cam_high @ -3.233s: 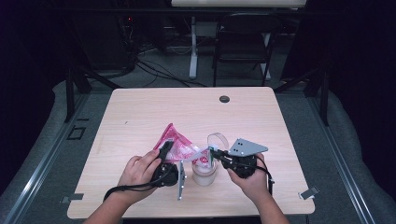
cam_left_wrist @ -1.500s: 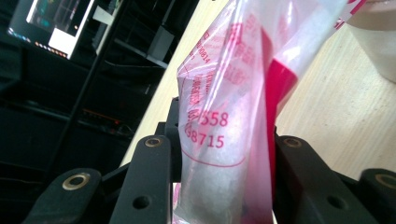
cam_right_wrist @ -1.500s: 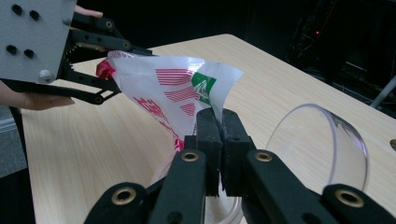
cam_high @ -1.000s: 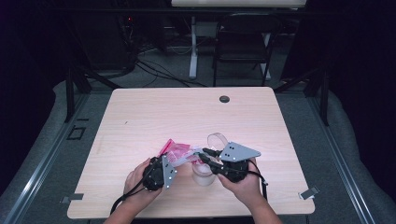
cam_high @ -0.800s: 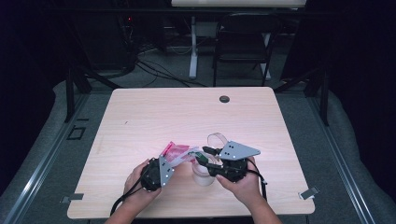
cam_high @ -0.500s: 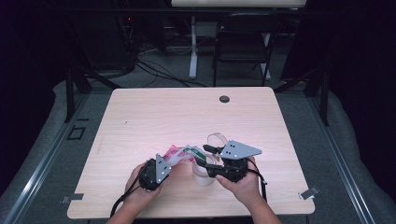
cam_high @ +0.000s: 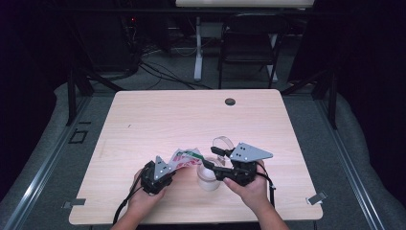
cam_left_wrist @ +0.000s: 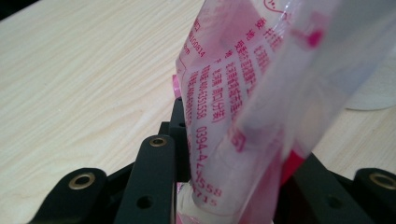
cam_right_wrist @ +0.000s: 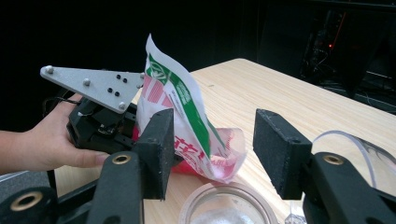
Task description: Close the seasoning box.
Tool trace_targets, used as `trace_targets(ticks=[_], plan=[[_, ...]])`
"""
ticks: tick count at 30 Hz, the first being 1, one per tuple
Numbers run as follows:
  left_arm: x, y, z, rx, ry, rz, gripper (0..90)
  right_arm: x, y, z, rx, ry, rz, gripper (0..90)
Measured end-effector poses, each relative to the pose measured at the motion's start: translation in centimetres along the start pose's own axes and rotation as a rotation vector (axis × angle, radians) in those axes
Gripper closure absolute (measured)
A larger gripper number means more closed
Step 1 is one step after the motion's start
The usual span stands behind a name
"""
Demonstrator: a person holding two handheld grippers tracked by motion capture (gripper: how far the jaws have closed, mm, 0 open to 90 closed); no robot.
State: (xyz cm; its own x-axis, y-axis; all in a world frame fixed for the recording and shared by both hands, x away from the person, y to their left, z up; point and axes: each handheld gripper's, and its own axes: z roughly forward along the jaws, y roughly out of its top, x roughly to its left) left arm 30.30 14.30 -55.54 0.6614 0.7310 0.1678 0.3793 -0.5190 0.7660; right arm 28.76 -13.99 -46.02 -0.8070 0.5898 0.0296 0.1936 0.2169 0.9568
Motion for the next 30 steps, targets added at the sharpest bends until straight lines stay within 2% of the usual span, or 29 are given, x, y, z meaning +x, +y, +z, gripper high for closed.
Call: trace_targets(ticks=[5, 10, 14, 17, 22, 30], plan=[[0.7, -0.4, 0.3, 0.011, -0.032, -0.078, 71.8, -0.1, -0.1, 0.0, -0.006, -0.007, 0.007, 48.4], [1.7, -0.9, 0.4, 0.014, -0.071, -0.179, 70.8, -0.1, -0.1, -0.1, -0.011, -0.013, 0.006, 48.4], [2.3, -1.2, 0.3, 0.004, -0.094, -0.240, 66.0, -0.2, -0.1, -0.2, -0.012, -0.018, 0.008, 48.5], [2.4, -1.2, -0.1, -0.017, -0.098, -0.246, 60.4, -0.3, -0.2, -0.2, -0.013, -0.020, 0.014, 48.7], [2.6, -1.2, -0.4, -0.044, -0.102, -0.236, 57.1, -0.5, -0.2, -0.2, -0.011, -0.028, 0.016, 48.9], [2.9, -1.1, -1.0, -0.076, -0.094, -0.244, 60.0, -0.7, -0.2, -0.4, -0.017, -0.033, 0.023, 48.9]])
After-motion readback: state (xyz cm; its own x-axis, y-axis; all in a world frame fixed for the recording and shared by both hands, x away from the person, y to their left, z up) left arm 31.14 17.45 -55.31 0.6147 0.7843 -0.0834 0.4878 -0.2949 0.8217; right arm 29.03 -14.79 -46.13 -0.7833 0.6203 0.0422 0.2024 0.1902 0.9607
